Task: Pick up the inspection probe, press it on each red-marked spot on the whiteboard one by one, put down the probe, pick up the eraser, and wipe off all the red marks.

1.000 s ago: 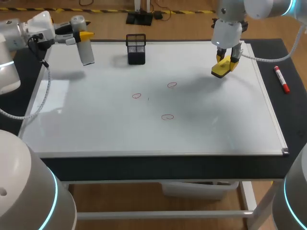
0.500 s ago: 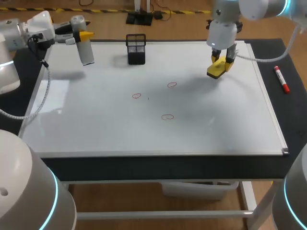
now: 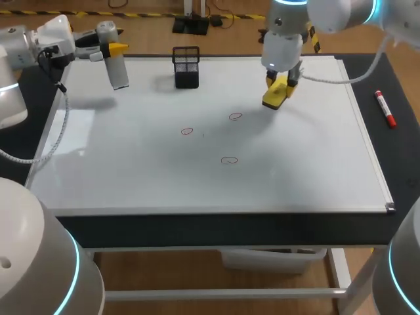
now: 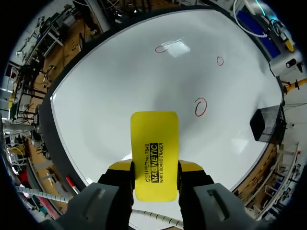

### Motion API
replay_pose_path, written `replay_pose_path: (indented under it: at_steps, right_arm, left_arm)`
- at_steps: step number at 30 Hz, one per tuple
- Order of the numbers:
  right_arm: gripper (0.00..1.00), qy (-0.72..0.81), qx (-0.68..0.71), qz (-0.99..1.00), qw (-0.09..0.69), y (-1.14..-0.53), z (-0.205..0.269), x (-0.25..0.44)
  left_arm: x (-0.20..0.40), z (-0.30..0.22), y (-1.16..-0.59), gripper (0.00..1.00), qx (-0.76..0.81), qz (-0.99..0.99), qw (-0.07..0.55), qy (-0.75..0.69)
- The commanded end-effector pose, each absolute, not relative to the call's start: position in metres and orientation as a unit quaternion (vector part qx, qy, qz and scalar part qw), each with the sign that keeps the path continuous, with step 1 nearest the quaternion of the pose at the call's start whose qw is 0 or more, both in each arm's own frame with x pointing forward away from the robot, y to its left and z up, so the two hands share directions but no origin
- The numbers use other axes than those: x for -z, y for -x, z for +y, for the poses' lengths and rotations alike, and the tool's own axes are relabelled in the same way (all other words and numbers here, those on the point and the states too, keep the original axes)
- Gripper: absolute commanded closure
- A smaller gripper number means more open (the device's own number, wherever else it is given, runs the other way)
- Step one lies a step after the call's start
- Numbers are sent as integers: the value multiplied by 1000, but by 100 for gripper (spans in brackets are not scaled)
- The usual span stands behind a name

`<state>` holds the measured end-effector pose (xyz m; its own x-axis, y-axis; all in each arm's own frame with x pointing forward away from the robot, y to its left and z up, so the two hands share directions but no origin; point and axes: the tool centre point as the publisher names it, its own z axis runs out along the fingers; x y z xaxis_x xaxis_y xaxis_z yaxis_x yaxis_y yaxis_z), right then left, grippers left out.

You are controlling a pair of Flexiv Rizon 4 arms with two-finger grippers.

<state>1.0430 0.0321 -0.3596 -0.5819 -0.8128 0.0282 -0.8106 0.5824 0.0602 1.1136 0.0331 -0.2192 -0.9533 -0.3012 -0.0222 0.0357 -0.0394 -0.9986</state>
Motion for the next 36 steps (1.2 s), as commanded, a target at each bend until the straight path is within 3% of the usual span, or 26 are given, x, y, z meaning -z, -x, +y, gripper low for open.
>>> replay_pose_path:
  at_steps: [1, 18, 36]
  right_arm:
    - [100, -483, -1, -876, 23, -1034, 57, 352]
    - [100, -606, 22, -794, 49, -1003, 168, 374]
    - [100, -674, 37, -735, 62, -986, 246, 394]
  left_arm:
    - [218, 33, -1112, 100, 714, 683, 119, 98]
    - [218, 33, -1112, 100, 714, 683, 119, 98]
    - [218, 33, -1112, 100, 714, 683, 119, 98]
